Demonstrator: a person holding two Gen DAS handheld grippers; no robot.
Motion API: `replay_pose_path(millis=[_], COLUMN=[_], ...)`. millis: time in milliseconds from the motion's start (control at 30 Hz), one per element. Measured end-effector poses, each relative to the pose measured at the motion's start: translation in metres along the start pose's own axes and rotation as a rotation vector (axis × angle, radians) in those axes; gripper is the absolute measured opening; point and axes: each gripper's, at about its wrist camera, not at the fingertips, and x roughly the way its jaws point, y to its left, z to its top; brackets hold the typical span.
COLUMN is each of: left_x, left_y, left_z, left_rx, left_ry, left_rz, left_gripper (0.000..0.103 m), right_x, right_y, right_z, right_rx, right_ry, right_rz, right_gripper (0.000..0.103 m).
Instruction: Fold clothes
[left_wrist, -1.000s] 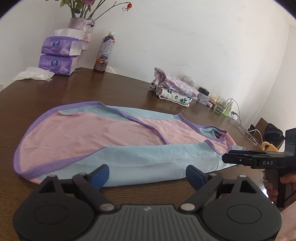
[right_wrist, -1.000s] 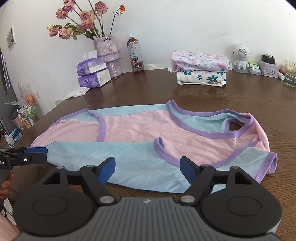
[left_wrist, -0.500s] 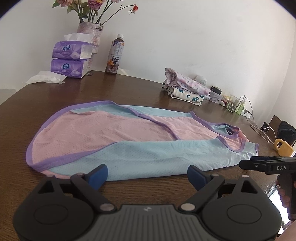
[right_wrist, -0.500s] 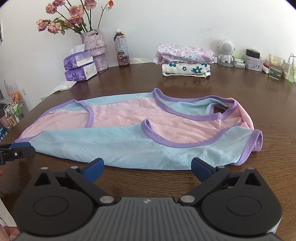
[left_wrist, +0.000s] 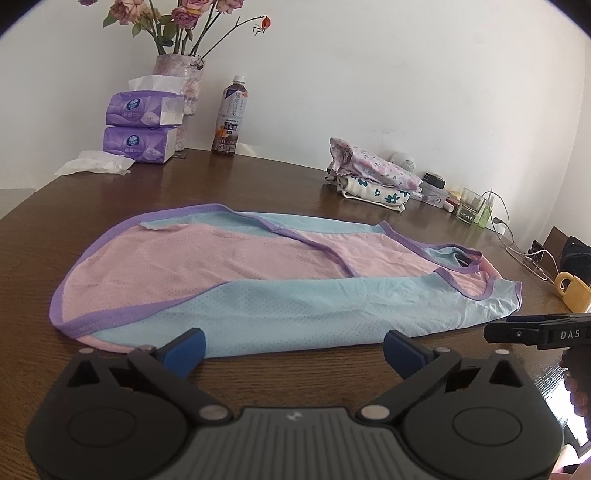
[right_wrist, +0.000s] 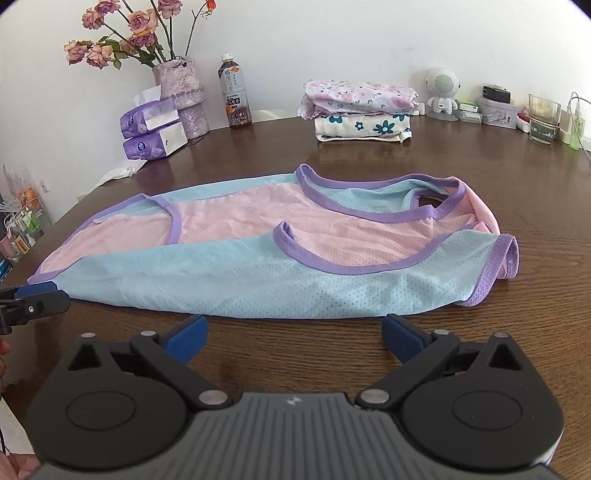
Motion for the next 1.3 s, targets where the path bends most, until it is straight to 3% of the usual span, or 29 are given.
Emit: replay_pose_path(millis=[1100, 1300], left_x=[0.0014, 0.002], left_y=[-0.0005, 0.0001], left_z=[-0.0003, -0.0002], left_rx=[-0.01, -0.008], left_ry=[-0.005, -0.006], left_rz=[0.003, 0.001], left_gripper=[0.103, 0.103], right_x=[-0.0058, -0.007], right_y=[-0.0001, -0.0079], right_z=[-0.0101, -0.0078], right_rx=[0.033, 0.075], right_ry=[-0.048, -0.046], right_rz=[0.031, 0.094], right_gripper=[0.102, 0.102])
